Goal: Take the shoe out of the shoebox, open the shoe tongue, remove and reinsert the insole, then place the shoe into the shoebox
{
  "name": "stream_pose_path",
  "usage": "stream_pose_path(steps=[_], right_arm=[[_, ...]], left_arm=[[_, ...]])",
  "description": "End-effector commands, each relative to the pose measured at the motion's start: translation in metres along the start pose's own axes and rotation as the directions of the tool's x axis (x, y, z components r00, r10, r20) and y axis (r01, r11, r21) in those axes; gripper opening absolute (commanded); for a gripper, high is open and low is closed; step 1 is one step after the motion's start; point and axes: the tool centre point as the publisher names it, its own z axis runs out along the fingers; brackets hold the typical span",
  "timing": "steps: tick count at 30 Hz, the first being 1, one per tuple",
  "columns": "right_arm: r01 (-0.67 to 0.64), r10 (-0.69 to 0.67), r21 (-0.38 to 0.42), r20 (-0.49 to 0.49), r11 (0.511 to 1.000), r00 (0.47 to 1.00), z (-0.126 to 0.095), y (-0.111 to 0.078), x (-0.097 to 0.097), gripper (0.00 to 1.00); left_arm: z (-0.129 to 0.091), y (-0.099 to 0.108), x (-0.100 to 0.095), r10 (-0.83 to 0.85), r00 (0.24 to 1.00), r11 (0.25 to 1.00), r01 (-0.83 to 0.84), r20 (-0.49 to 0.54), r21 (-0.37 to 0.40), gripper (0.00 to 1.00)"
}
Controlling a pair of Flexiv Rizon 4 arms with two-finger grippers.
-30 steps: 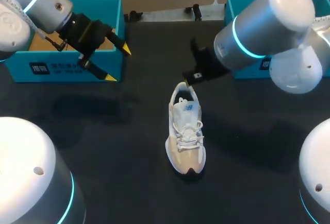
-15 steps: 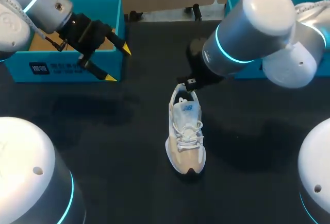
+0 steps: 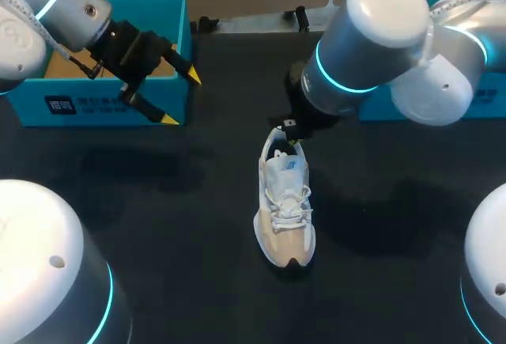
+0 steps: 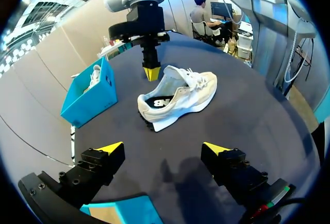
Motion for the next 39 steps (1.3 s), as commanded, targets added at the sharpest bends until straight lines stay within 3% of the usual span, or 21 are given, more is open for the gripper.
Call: stream_pose_path(steps=[1,15,26,39], right_arm=[[-0.021,0.021,0.020,0.028,1.000,0.999,0.027,0.005,0.012,0.00],[-0.057,0.048,0.115,0.082,0.992,0.995,0.062,-0.010,0.024,0.00],[-0.114,0.093,0.155,0.136,0.981,0.986,0.070,-0.030,0.011,0.00],[-0.148,0.121,0.193,0.148,0.970,0.982,0.094,-0.038,0.003,0.00]], left_arm=[[0.000,-0.001,0.001,0.000,1.000,1.000,0.000,0.001,-0.003,1.00],[0.000,-0.001,0.001,0.000,1.000,1.000,0.000,0.001,-0.003,1.00],[0.000,-0.001,0.001,0.000,1.000,1.000,0.000,0.001,-0.003,1.00],[0.000,-0.001,0.001,0.000,1.000,1.000,0.000,0.001,-0.003,1.00]])
